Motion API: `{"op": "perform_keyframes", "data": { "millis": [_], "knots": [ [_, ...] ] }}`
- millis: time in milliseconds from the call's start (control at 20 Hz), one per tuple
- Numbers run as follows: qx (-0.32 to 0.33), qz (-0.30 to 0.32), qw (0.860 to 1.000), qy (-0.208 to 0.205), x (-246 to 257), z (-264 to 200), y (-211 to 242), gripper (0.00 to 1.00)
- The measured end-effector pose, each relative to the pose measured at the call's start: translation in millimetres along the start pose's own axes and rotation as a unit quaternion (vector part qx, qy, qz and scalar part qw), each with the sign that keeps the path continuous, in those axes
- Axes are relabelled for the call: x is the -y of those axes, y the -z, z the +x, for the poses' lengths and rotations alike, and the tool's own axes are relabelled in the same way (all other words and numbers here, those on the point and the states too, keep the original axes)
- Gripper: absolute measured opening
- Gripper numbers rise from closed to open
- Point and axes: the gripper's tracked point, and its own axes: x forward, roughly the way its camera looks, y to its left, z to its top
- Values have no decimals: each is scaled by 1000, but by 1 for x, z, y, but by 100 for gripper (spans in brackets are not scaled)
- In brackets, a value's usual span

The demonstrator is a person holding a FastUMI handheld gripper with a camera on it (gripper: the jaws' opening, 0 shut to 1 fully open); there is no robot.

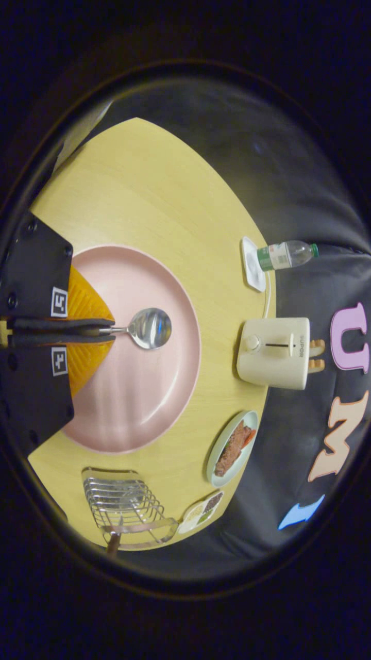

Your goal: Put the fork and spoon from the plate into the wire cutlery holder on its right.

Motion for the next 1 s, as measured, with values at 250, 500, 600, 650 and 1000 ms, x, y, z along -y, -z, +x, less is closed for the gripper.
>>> {"op": "perform_keyframes", "data": {
  "millis": [250, 500, 600, 650, 1000],
  "knots": [
    [2, -7, 1000, 3, 20, -17, -12, 7],
    [1, -9, 1000, 6, 54, -40, -26, 7],
    [-3, -6, 1000, 5, 65, -49, -28, 7],
    [-5, -7, 1000, 7, 73, -52, -29, 7],
    [-22, -24, 999, 12, 114, -80, -32, 7]
  ]
}}
